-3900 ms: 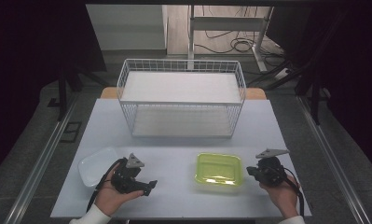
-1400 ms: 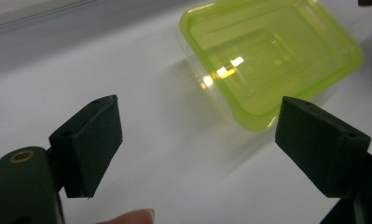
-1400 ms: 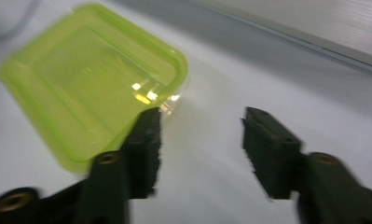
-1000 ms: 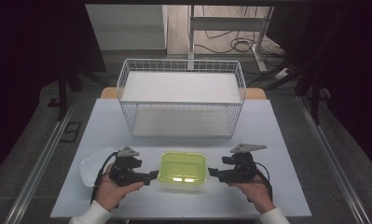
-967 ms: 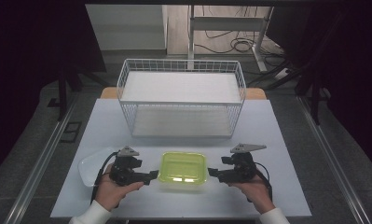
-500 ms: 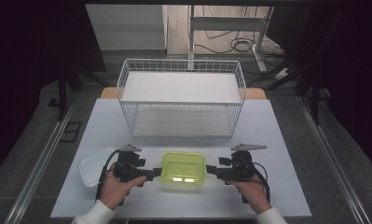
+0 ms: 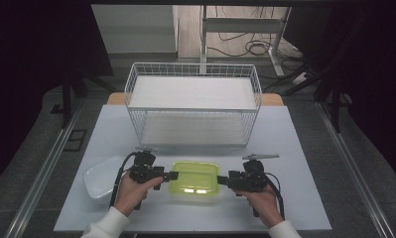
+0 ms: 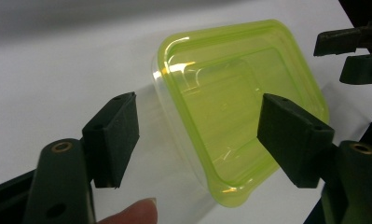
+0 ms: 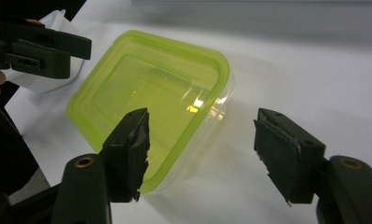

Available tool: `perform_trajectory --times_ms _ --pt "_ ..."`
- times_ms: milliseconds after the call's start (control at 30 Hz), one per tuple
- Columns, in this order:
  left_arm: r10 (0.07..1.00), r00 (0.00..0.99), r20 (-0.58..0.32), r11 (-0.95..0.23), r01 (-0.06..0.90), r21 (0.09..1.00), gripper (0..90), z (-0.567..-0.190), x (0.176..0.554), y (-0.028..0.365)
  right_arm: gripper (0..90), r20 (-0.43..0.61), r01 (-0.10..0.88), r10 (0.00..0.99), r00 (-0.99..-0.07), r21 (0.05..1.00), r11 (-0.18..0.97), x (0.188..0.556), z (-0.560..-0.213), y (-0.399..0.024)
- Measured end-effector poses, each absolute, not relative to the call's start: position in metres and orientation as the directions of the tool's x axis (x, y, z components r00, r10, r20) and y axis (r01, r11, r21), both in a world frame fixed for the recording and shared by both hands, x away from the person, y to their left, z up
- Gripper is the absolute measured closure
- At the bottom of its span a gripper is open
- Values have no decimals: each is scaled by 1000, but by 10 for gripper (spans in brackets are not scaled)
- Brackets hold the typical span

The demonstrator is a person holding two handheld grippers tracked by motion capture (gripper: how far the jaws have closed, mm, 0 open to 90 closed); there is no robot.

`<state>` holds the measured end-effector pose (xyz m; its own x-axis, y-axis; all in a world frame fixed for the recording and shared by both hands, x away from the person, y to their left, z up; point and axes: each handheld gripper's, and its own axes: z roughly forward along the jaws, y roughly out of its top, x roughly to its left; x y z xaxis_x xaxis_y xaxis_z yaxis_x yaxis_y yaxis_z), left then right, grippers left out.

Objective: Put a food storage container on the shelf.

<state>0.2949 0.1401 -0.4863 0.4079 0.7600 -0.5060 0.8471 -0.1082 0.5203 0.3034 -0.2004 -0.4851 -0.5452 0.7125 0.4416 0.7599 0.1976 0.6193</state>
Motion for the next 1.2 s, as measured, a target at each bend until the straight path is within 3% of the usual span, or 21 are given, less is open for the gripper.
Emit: perform_trajectory --times_ms 333,800,1000,1200 --pt "737 373 -564 -88 880 467 369 -497 299 146 424 471 789 706 -529 580 205 309 -496 -194" --pt "696 350 -626 -75 904 422 541 -506 304 147 528 559 834 676 -479 530 153 315 -508 -194" --pt "663 349 -662 -87 914 395 673 -513 304 145 672 609 850 643 -464 512 128 315 -512 -193" --pt "645 338 -686 -61 917 395 760 -512 301 145 755 640 860 635 -433 503 81 315 -509 -197"
